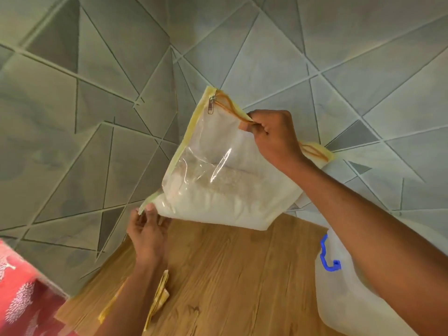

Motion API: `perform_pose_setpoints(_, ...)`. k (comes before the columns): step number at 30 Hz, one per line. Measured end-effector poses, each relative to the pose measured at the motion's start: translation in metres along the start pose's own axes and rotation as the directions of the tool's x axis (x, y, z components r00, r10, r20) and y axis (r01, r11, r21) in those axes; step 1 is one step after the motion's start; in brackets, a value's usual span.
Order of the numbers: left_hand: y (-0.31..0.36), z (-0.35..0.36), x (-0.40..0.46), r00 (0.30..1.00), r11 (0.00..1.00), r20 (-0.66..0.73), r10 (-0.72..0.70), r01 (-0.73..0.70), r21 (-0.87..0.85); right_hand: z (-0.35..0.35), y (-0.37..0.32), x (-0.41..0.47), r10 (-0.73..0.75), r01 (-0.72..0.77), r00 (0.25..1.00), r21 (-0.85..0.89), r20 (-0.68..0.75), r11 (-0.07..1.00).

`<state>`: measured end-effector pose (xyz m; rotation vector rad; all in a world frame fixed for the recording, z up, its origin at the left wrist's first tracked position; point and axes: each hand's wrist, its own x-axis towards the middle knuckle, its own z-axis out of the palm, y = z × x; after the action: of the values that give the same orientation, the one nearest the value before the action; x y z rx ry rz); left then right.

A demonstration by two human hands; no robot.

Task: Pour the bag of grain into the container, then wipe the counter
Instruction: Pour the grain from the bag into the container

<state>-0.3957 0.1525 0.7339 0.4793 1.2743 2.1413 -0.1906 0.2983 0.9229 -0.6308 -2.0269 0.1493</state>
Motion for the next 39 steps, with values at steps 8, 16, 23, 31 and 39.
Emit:
perform_pose_setpoints(8,0.047,0.066,0.05,0.914,0.9,-0.03,0.405,-0.393,0.19,-0.041,-0.031,0.014,0.146,-0.152,0.976,-0.029,-0.16,0.988)
perform_pose_setpoints(16,0.066,0.144,0.069,0.92,0.92,0.006,0.392,-0.392,-0.021,-0.1,-0.044,-0.003,0.285,-0.322,0.901,-0.063,-0.326,0.945)
perform_pose_setpoints(23,0.086,0.199,0.052,0.927,0.922,0.091,0.364,-0.344,-0.177,-0.151,-0.046,-0.014,0.312,-0.395,0.863,-0.146,-0.397,0.907)
perform_pose_setpoints(31,0.074,0.237,0.023,0.923,0.922,0.067,0.379,-0.369,-0.12,-0.191,-0.034,-0.04,0.439,-0.513,0.832,-0.17,-0.339,0.841)
perform_pose_setpoints(39,0.073,0.271,0.01,0.912,0.914,0.07,0.405,-0.401,-0.067,-0.224,-0.009,-0.068,0.472,-0.536,0.806,-0.101,-0.358,0.838)
